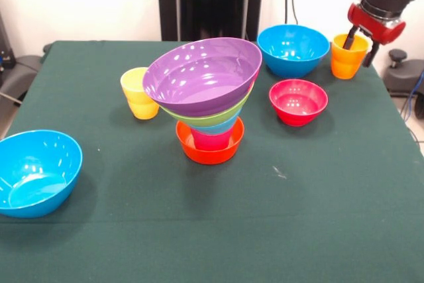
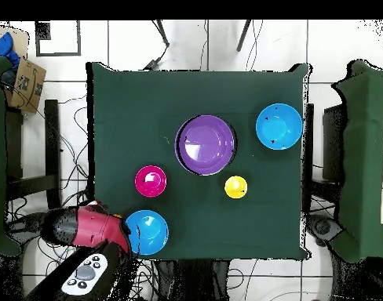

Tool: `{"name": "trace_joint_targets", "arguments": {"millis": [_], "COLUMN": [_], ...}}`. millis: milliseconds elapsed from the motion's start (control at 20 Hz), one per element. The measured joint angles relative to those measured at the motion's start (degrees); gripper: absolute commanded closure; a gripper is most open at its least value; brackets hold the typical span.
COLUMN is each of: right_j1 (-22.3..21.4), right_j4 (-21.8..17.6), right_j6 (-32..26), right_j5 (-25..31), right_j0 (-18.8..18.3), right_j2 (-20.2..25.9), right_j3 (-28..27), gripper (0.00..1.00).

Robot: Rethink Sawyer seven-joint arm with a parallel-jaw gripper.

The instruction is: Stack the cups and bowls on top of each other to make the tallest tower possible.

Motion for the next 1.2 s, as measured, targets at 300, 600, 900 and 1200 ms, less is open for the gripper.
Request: {"name": "trace_joint_targets", "arguments": {"millis": [300, 600, 900, 1200], "right_j1": [-0.15, -0.39, -2.35, -6.07], "right_j4": [0.01, -0.01, 0.04, -1.18], "right_j6": [0.00, 0.00, 0.00, 0.00], "right_j5": [-5.20, -8.90, -9.09, -7.34], "right_j0": [-3.04, -5.08, -6.61, -6.66], "right_j2": [3.57, 6.26, 7.70, 7.54], "right_j3": [2.54, 4.38, 7.28, 9.42], "gripper": [0.00, 1.00, 1.00, 1.00]}}
